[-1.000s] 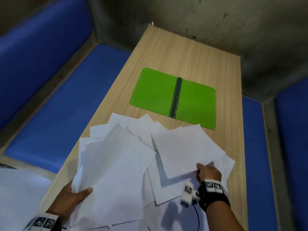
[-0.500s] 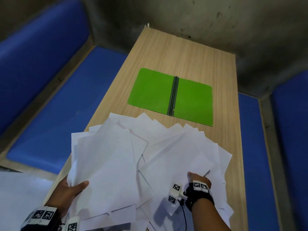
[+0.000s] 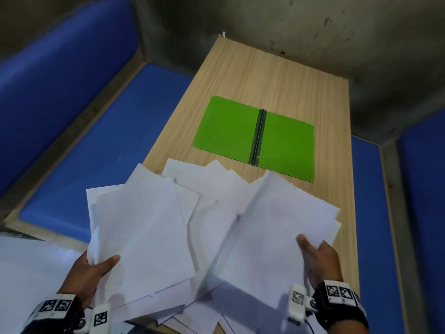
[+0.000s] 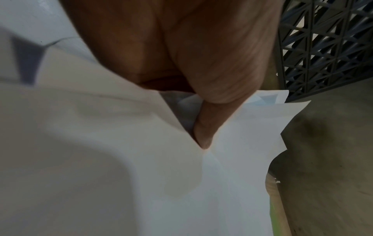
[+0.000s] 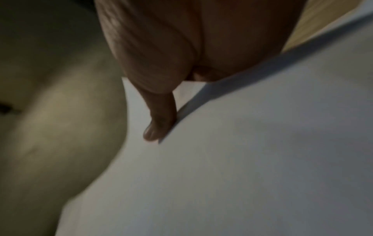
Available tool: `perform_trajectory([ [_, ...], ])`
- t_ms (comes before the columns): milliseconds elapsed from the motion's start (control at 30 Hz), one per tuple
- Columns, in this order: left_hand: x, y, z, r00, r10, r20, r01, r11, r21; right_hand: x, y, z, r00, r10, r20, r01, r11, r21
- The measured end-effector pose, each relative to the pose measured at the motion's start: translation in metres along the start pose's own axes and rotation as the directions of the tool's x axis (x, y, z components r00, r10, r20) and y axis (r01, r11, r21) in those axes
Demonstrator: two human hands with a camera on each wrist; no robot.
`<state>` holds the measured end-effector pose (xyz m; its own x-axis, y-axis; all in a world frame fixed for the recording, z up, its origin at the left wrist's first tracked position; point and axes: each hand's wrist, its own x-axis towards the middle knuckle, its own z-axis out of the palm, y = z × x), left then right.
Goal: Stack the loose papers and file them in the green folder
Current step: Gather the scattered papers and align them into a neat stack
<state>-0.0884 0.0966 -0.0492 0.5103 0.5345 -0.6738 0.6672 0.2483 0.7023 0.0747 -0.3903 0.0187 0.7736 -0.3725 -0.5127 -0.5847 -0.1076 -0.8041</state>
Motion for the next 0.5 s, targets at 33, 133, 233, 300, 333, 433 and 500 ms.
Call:
perform_trajectory([
  [33,0.001,0.0,-0.001,1.0,0.002,-0.006,-0.001,1.0,0.007,-0.004,-0.003,0.012,0.998,0.005,0.067,-0.004,1.0,-0.014],
  [133,0.001,0.0,-0.002,0.999,0.018,-0.029,-0.018,0.999,0.032,-0.012,0.008,0.058,0.968,0.05,0.247,-0.003,0.982,-0.188],
  [233,0.003,-0.001,-0.003,0.998,0.031,-0.049,-0.029,0.999,0.042,-0.02,0.043,0.09,0.95,0.202,0.236,-0.118,0.937,-0.328],
  [300,0.003,-0.002,-0.003,0.998,0.023,-0.058,-0.02,0.999,0.05,-0.03,0.062,0.101,0.946,0.266,0.182,-0.192,0.919,-0.346],
  [333,0.003,-0.002,-0.003,0.998,0.019,-0.056,-0.016,0.999,0.05,-0.034,0.068,0.105,0.948,0.274,0.16,-0.208,0.916,-0.342],
  [433,0.002,-0.002,-0.003,0.999,0.005,-0.049,-0.002,0.998,0.059,-0.045,0.074,0.113,0.943,0.308,0.128,-0.251,0.909,-0.332],
  [500,0.001,-0.001,-0.002,0.999,0.002,-0.045,0.0,0.998,0.058,-0.05,0.072,0.115,0.947,0.298,0.117,-0.252,0.919,-0.303],
])
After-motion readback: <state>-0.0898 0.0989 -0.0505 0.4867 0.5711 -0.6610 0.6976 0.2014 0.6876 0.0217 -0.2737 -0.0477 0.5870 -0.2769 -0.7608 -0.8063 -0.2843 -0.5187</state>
